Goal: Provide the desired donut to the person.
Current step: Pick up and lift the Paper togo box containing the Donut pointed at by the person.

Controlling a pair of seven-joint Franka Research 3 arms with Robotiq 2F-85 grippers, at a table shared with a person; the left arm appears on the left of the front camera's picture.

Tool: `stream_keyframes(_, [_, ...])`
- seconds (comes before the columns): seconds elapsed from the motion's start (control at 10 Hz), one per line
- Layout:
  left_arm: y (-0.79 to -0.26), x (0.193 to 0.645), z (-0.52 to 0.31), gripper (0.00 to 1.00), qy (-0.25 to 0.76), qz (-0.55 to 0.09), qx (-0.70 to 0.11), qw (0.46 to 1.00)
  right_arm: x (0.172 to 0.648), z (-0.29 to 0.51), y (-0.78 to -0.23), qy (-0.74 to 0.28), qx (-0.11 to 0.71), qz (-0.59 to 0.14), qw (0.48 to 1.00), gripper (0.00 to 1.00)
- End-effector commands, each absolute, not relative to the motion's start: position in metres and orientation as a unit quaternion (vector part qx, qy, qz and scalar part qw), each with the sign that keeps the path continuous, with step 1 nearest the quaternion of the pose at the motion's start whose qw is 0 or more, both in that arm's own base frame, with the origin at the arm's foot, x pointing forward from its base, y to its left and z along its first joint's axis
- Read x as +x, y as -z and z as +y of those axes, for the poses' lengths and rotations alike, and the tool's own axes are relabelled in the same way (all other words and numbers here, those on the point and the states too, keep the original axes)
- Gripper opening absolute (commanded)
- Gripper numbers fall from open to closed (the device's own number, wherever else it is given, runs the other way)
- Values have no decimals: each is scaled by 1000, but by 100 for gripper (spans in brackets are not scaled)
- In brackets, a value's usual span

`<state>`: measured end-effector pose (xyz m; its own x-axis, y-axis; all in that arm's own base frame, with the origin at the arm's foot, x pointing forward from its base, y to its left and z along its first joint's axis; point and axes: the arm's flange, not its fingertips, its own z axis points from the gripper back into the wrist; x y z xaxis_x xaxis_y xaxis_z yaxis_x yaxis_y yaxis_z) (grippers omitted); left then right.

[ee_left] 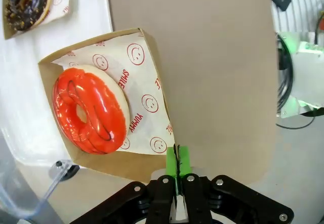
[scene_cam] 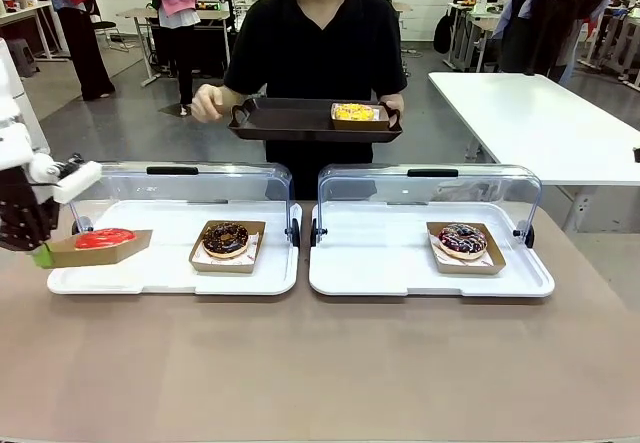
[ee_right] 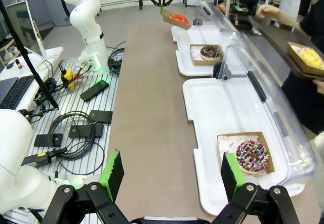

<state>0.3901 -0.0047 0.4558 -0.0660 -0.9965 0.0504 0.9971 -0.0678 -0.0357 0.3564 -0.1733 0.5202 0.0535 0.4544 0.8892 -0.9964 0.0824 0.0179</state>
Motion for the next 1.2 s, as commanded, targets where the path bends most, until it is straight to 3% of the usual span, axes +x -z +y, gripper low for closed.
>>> stream_keyframes(0.0, [-485, 363, -12, 0, 730, -25, 3, 683, 357, -172, -519, -574, 361, -386, 625, 100])
stream_keyframes(0.6, [-620, 354, -46, 0, 720, -45, 70, 689, 357, -172, -519, -574, 361, -386, 625, 100])
stream_keyframes(1.1, [-632, 355, -41, 0, 722, -57, 65, 686, 357, -172, -519, -574, 361, -386, 625, 100])
